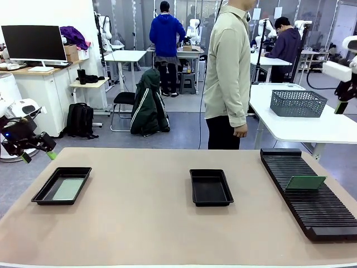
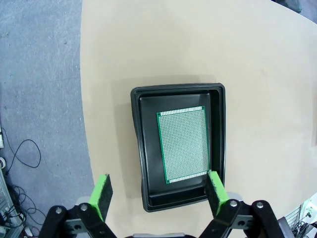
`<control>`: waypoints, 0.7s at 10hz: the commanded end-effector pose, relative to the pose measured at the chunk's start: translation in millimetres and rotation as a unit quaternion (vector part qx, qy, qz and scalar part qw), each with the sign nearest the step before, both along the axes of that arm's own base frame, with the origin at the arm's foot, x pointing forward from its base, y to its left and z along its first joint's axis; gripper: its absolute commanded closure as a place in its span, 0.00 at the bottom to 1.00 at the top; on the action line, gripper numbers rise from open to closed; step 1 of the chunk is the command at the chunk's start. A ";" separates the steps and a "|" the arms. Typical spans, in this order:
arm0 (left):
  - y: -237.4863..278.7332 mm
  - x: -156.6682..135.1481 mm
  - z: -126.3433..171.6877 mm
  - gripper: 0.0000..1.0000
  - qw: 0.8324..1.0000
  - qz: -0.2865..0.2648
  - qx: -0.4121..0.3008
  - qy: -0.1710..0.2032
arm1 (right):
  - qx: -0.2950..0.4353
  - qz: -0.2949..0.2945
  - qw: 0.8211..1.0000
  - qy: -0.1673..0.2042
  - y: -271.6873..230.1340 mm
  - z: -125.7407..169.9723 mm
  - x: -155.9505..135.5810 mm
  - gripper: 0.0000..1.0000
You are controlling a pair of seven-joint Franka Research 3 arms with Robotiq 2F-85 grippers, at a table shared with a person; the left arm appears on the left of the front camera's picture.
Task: Inspect and transfer BCBs to ESD trays.
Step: Pick up the Blank PCB from the PCB Rack and place it in the right ESD tray.
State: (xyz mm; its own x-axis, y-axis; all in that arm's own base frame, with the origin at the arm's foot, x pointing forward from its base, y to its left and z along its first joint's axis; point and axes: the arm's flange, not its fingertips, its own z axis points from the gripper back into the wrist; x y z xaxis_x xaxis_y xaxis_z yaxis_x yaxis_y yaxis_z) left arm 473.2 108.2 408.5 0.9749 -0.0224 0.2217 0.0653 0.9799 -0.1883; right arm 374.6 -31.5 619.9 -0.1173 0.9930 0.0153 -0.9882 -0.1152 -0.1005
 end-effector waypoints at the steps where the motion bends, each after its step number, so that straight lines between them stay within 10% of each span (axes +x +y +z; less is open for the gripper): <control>1: 0.0 -1.1 -0.9 0.00 1.000 0.004 -0.003 -0.003 | 0.008 0.031 0.999 -0.017 -6.4 -30.8 2.5 0.00; 7: 0.0 -1.1 -0.9 0.00 1.000 0.004 -0.003 -0.003 | -0.005 0.049 0.997 -0.061 -2.3 -105.5 27.6 0.00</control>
State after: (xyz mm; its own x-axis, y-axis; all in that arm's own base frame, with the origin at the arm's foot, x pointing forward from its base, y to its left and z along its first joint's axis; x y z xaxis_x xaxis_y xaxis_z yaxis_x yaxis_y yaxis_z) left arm 473.2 108.2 408.5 0.9748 -0.0224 0.2218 0.0654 0.9799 -0.1883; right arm 397.3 -27.1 528.2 -0.1912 0.9815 -0.0034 -0.9632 -0.1883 -0.1917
